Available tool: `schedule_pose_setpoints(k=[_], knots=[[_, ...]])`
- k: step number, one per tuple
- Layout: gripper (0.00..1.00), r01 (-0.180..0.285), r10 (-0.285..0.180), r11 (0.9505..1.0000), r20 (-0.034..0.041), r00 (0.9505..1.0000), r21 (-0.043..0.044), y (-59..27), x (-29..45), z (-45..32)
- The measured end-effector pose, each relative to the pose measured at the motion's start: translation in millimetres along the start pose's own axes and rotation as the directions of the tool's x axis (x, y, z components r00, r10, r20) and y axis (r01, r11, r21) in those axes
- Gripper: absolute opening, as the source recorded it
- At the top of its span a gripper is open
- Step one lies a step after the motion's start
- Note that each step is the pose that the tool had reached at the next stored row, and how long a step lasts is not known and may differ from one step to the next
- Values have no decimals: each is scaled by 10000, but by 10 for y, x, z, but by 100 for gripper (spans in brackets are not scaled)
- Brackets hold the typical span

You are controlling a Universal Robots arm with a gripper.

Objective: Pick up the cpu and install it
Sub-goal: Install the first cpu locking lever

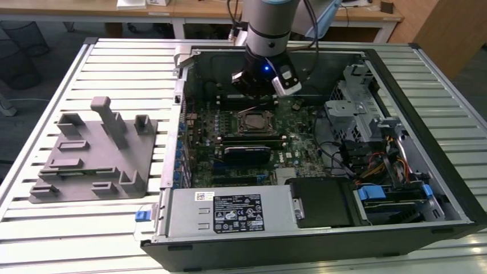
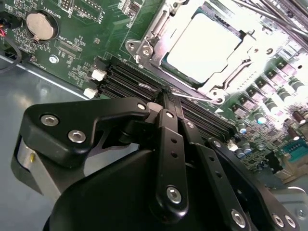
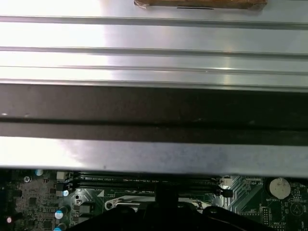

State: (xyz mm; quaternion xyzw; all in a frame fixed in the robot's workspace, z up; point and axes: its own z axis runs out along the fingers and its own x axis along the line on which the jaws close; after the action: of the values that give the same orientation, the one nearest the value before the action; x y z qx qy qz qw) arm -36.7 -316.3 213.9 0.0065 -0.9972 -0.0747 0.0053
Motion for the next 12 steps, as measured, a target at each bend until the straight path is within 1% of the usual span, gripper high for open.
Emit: schedule_pose_setpoints(k=[6, 12], knots=[[11, 0, 0, 10000, 0, 10000, 0, -6, -39, 35], [11, -2, 2, 10000, -13, 10000, 0, -14, -68, 89]])
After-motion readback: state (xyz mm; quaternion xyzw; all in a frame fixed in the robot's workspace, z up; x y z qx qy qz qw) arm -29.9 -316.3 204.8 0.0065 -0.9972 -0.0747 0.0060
